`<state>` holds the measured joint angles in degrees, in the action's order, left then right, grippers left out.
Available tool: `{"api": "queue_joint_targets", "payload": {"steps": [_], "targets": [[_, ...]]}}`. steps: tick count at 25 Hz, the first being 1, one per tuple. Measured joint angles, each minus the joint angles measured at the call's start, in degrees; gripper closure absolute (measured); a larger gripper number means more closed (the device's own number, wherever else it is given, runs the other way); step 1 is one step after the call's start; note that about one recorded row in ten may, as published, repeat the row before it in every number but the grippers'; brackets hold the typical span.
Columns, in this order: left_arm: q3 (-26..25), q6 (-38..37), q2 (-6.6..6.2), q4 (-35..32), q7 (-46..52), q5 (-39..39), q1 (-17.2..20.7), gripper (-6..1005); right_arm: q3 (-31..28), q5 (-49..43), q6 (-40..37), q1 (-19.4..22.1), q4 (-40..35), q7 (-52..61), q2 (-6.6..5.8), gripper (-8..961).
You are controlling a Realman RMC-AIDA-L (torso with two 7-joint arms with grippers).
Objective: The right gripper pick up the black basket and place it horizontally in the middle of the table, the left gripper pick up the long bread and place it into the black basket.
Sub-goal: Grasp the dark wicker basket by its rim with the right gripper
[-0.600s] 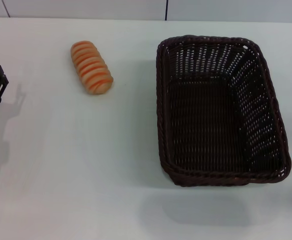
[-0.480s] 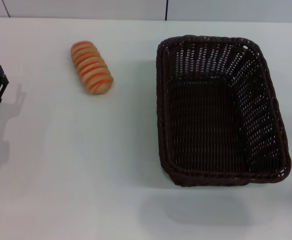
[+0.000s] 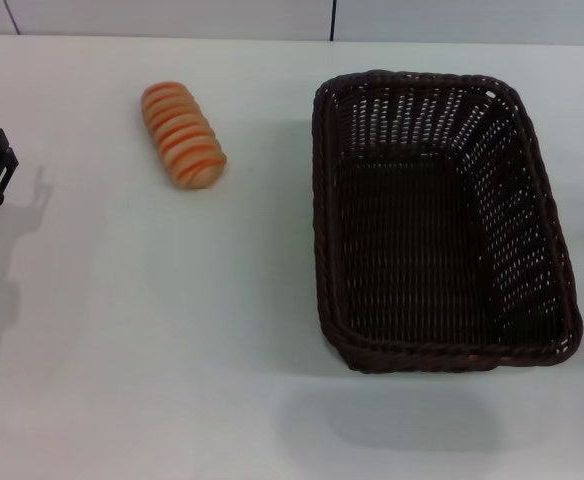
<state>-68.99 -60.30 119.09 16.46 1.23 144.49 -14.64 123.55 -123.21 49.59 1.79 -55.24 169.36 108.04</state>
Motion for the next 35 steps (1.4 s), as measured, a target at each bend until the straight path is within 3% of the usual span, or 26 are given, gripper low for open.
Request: {"api": "queue_joint_targets", "payload": {"steps": [1,3,5,7,10,13,18,20,23,29,35], "targets": [[0.0,0.0,0.0,0.0,0.0,0.0,0.0,152,0.0,0.0,0.0,0.0,0.0,0.0,0.0,113],[0.0,0.0,0.0,-0.02,0.0,-0.01,-0.13,152,-0.53,-0.36,-9.3,1.47,-8.08,0.0,-3.34,113],[0.0,0.05,0.0,-0.02,0.0,0.0,-0.16,152,-2.5,-2.17,-19.05,3.11,-16.3,-0.01,-5.61,113],[0.0,0.17,0.0,-0.03,0.0,0.01,-0.16,152,-6.04,-6.17,-30.12,4.66,-23.41,-0.05,-5.85,113],[0.28,0.26,0.01,0.16,0.0,0.01,-0.03,152,-12.22,-12.87,-49.94,6.17,-32.12,-0.3,-3.51,113],[0.65,0.27,0.0,0.34,0.0,0.02,0.08,151,-17.18,-16.33,-65.14,6.05,-37.58,-3.63,0.88,113],[1.23,0.28,0.0,0.12,0.04,0.01,-0.2,151,-21.54,-16.42,-74.87,5.3,-38.7,-13.75,8.19,112],[1.25,0.28,0.0,0.02,0.04,0.02,-0.28,151,-22.22,-16.31,-76.42,5.04,-38.51,-16.35,9.9,112],[1.3,0.28,0.0,0.04,0.04,0.16,-0.29,151,-22.23,-15.78,-77.64,4.16,-37.56,-17.63,10.66,113],[1.62,0.27,-0.08,-0.06,0.03,0.45,-0.06,151,-23.53,-9.84,-81.03,0.23,-33.25,-17.89,10.14,112],[1.82,0.27,-0.17,-0.55,0.01,0.45,0.19,152,-26.08,-7.93,-86.07,-1.05,-32.58,-17.63,10.79,113]]}}
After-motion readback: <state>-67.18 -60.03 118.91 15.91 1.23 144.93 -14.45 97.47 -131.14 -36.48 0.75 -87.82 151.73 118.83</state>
